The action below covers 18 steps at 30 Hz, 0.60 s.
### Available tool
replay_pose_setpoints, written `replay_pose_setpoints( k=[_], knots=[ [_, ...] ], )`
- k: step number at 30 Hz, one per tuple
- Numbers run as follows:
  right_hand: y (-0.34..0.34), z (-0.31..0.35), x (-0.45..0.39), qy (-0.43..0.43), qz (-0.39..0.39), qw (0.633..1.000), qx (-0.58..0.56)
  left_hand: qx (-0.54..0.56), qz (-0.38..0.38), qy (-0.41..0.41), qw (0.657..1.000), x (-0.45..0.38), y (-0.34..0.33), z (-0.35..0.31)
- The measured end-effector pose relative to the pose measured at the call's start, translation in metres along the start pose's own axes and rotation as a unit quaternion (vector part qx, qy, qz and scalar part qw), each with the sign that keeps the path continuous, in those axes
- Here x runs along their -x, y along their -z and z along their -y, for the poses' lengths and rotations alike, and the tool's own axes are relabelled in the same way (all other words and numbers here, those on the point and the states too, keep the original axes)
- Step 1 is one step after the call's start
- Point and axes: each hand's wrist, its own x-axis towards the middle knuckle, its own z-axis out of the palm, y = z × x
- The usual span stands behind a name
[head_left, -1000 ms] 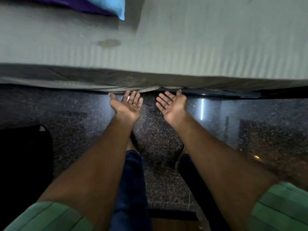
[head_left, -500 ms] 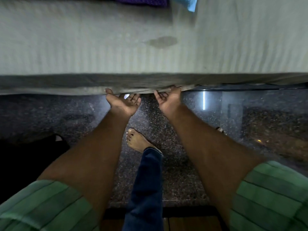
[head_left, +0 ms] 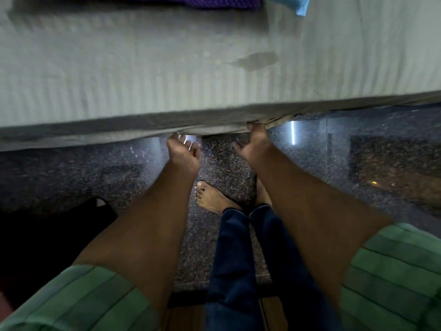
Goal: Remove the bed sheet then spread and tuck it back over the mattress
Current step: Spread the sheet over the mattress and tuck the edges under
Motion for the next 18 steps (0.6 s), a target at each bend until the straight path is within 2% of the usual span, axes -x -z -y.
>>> replay_pose_setpoints(
  k=[2, 4, 5, 7, 9, 13, 18],
  knots=[
    [-0.003, 0.012, 0.024, 0.038, -0.036, 0.998, -0.025, 0.009, -0.002, 0.042, 0.999, -0.001, 0.003, 0.011],
    [-0.003, 0.013, 0.024, 0.074, -0.068, 0.995, -0.007, 0.078, 0.044, 0.063, 0.994, -0.005, 0.006, 0.019],
    [-0.001, 0.015, 0.020, 0.069, -0.048, 0.996, -0.042, 0.109, 0.065, 0.065, 0.990, -0.005, 0.006, 0.021],
    [0.002, 0.015, 0.020, 0.088, -0.070, 0.993, -0.023, 0.148, 0.099, 0.052, 0.983, -0.002, 0.002, 0.022],
    [0.000, 0.017, 0.025, 0.102, -0.048, 0.993, -0.045, 0.173, 0.092, 0.042, 0.980, 0.004, -0.004, 0.022],
    [-0.009, 0.020, 0.046, 0.072, -0.030, 0.995, -0.055, 0.193, 0.066, 0.019, 0.979, 0.016, -0.013, 0.016],
    [-0.006, 0.019, 0.055, 0.045, 0.014, 0.994, -0.096, 0.178, 0.046, -0.023, 0.983, 0.012, -0.024, 0.021]
  ],
)
